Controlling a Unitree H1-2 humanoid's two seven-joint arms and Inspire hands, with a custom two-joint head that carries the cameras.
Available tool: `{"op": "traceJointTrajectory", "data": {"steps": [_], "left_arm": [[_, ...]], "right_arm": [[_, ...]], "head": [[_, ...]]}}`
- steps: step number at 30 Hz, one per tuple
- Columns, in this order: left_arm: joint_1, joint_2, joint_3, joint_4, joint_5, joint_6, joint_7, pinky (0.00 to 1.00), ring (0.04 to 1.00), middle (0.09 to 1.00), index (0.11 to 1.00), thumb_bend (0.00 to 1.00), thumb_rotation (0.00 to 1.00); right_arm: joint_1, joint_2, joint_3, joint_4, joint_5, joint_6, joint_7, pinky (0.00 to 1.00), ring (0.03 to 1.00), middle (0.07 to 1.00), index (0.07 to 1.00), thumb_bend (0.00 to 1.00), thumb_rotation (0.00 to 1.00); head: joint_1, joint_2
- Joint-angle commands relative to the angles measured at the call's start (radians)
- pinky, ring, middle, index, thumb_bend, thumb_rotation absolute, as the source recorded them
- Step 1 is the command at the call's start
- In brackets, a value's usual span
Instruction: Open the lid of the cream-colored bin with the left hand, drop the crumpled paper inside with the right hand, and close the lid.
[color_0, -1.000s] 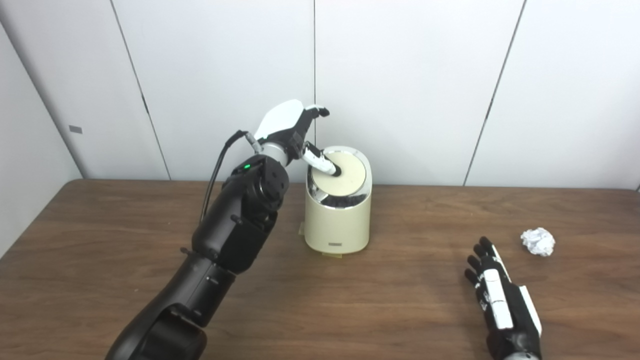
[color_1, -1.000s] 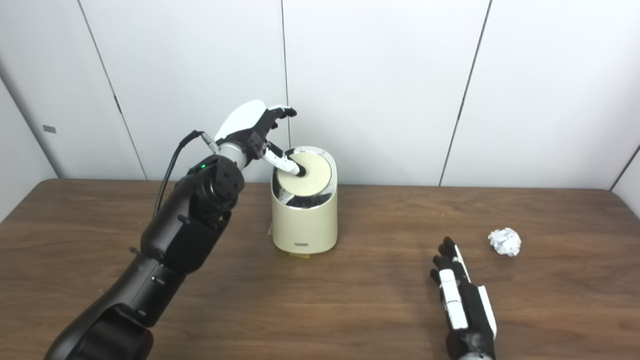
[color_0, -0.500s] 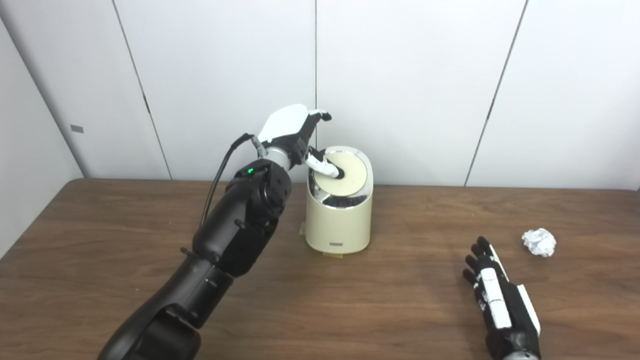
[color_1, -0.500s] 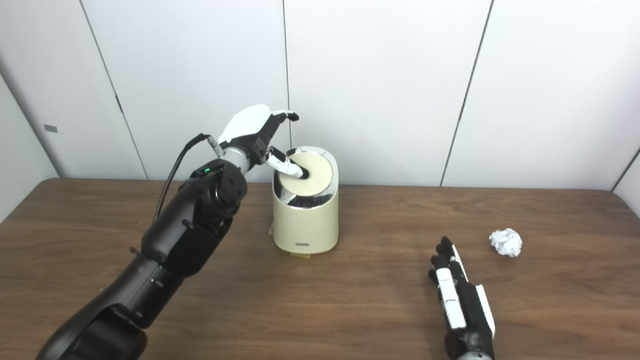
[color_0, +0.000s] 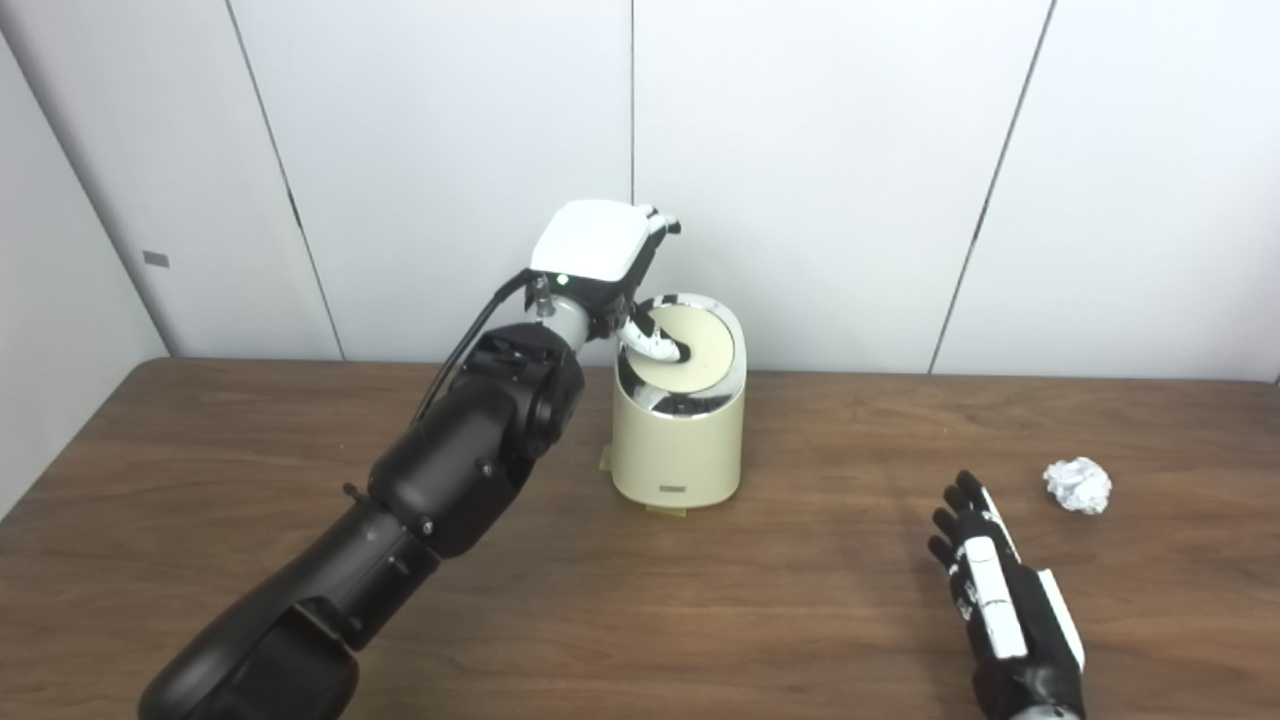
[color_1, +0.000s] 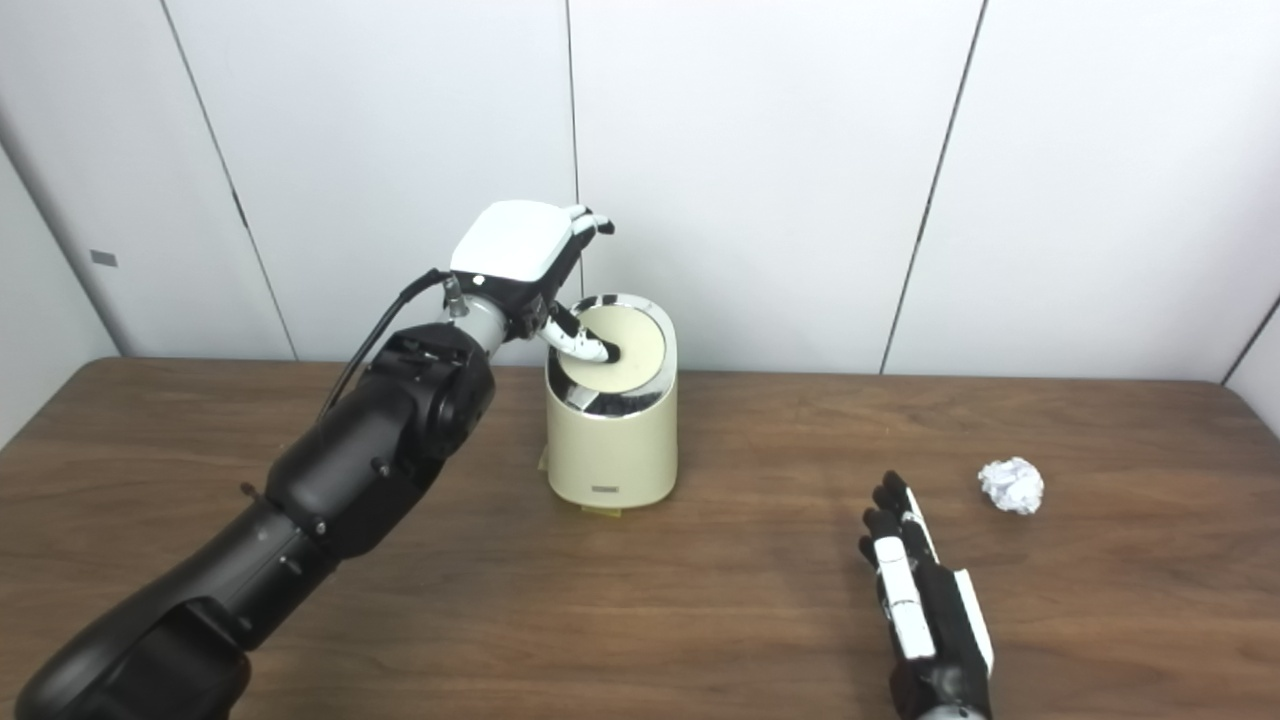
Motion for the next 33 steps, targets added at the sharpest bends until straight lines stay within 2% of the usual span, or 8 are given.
{"op": "traceJointTrajectory", "data": {"steps": [1,7,10,13,17,21,27,33], "left_arm": [[-0.015,0.013,-0.014,0.011,0.028,-0.012,-0.024,0.80,0.915,0.915,0.893,1.00,0.03],[-0.004,0.006,0.015,0.001,0.005,-0.022,-0.031,0.75,0.889,0.903,0.893,1.00,0.04],[-0.003,0.000,0.057,-0.034,-0.040,0.006,-0.079,0.77,0.893,0.908,0.902,0.98,0.06],[-0.003,-0.012,0.133,-0.073,-0.122,0.046,-0.126,0.77,0.885,0.904,0.897,0.96,0.09],[0.000,-0.024,0.219,-0.119,-0.208,0.103,-0.163,0.65,0.827,0.870,0.872,0.93,0.14],[0.009,-0.029,0.315,-0.184,-0.322,0.150,-0.193,0.66,0.818,0.861,0.876,0.86,0.16],[0.081,-0.028,0.424,-0.219,-0.411,0.148,-0.111,0.65,0.790,0.837,0.859,0.76,0.20],[0.225,-0.055,0.502,-0.285,-0.461,0.102,0.029,0.63,0.763,0.813,0.826,0.63,0.26]], "right_arm": [[-0.019,-0.002,-0.003,-0.044,-0.004,-0.011,0.000,0.93,0.955,0.969,0.966,0.59,0.85],[-0.020,-0.006,-0.004,-0.045,0.001,-0.010,0.004,0.93,0.961,0.974,0.970,0.60,0.85],[-0.019,-0.008,0.000,-0.048,-0.011,-0.006,0.001,0.93,0.958,0.972,0.969,0.60,0.86],[-0.025,-0.010,-0.002,-0.037,-0.014,-0.007,0.002,0.92,0.957,0.973,0.969,0.60,0.86],[-0.027,-0.010,-0.004,-0.034,-0.013,-0.004,0.004,0.93,0.957,0.973,0.972,0.61,0.85],[-0.028,-0.011,-0.003,-0.035,-0.018,0.002,0.002,0.92,0.957,0.972,0.970,0.61,0.85],[-0.030,-0.017,-0.001,-0.024,-0.022,-0.002,0.007,0.93,0.955,0.974,0.972,0.60,0.86],[-0.027,-0.028,0.007,-0.022,-0.040,-0.009,0.007,0.91,0.950,0.972,0.974,0.60,0.88]], "head": [[-0.001,0.001],[0.000,0.003],[0.000,0.003],[-0.002,0.003],[-0.004,0.003],[-0.001,0.001],[0.001,-0.002],[0.003,0.003]]}}
